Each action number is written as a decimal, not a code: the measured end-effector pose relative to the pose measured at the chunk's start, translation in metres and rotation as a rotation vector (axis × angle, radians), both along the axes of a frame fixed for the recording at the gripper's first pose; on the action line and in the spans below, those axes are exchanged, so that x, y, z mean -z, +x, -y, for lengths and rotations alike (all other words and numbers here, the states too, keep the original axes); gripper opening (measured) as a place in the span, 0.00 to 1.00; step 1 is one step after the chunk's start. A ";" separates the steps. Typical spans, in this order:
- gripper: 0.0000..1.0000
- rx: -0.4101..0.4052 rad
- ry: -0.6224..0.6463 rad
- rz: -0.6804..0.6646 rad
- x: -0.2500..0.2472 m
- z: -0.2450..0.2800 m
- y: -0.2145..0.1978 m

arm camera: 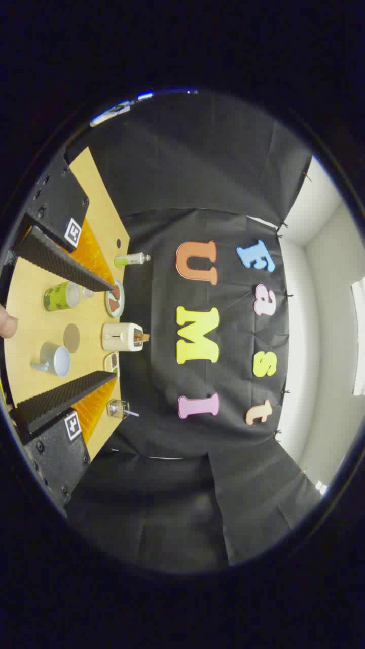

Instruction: Take the bottle from table, then pour the juice into the cup, finally place the bottle on the coaster

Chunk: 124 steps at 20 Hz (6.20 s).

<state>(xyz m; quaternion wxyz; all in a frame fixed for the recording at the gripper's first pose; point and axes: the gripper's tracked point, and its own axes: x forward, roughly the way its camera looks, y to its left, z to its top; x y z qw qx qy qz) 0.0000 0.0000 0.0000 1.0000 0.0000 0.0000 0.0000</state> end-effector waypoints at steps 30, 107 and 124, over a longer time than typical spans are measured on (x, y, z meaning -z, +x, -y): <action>1.00 0.017 -0.010 -0.033 0.059 -0.052 0.042; 0.78 -0.389 1.769 -0.038 0.051 -0.077 0.153; 0.78 -0.410 1.981 -0.036 0.027 -0.054 0.161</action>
